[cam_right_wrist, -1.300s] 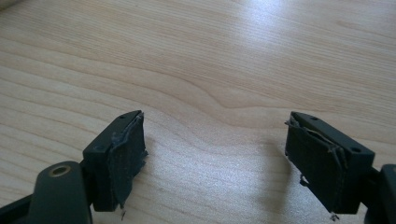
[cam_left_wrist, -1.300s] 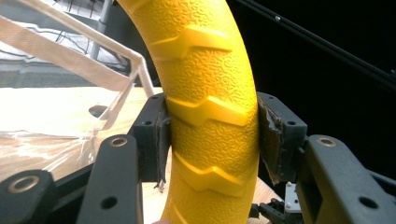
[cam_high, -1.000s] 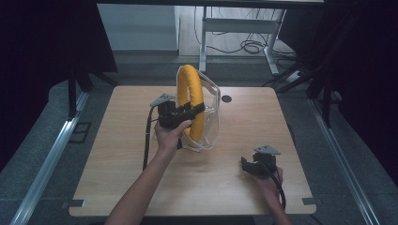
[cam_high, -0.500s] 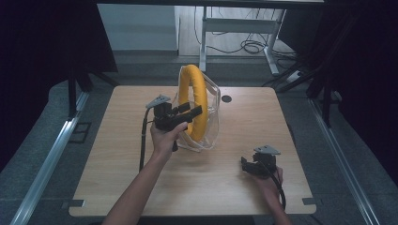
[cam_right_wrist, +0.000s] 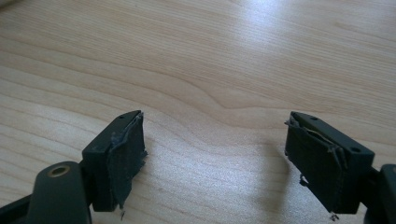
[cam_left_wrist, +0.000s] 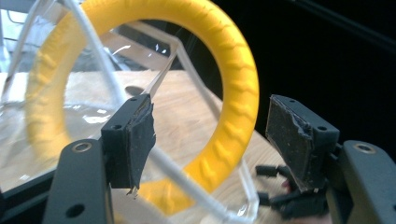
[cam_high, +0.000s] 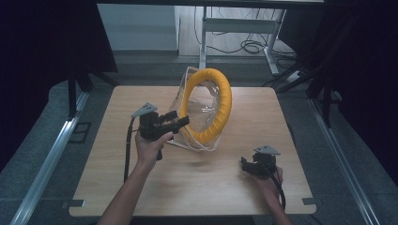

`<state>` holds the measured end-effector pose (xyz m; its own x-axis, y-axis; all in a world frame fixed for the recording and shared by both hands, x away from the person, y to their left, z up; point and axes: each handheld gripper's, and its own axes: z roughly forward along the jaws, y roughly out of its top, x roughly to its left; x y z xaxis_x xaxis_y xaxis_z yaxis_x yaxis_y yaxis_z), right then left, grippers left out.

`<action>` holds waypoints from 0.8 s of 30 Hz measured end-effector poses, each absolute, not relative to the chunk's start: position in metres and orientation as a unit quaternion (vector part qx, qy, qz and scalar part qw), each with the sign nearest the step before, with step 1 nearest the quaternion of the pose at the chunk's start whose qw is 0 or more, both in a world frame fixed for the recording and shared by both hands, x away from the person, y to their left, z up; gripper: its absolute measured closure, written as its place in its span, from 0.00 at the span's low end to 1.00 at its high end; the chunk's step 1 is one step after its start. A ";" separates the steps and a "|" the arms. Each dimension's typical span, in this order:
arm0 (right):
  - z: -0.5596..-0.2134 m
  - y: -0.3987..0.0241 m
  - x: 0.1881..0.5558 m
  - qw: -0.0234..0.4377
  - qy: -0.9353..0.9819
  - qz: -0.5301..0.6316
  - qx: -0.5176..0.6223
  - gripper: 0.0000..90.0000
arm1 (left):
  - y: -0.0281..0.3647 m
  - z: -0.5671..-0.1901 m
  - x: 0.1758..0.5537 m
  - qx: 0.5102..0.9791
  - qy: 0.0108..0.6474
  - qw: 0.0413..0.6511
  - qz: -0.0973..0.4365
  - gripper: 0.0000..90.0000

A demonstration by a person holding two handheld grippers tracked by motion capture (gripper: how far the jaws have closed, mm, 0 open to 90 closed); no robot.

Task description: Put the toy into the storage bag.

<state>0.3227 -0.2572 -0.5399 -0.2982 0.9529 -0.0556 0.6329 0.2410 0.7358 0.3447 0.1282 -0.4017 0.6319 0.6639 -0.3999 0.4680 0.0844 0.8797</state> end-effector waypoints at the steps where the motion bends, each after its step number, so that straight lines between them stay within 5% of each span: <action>1: -0.540 -0.257 0.323 0.259 0.744 0.309 0.532 0.22 | 0.133 -0.405 0.340 0.677 0.422 0.598 0.083 0.36; 24: -0.540 -0.257 0.322 0.263 0.745 0.308 0.530 0.22 | 0.165 -0.442 0.302 0.725 0.428 0.533 0.087 0.36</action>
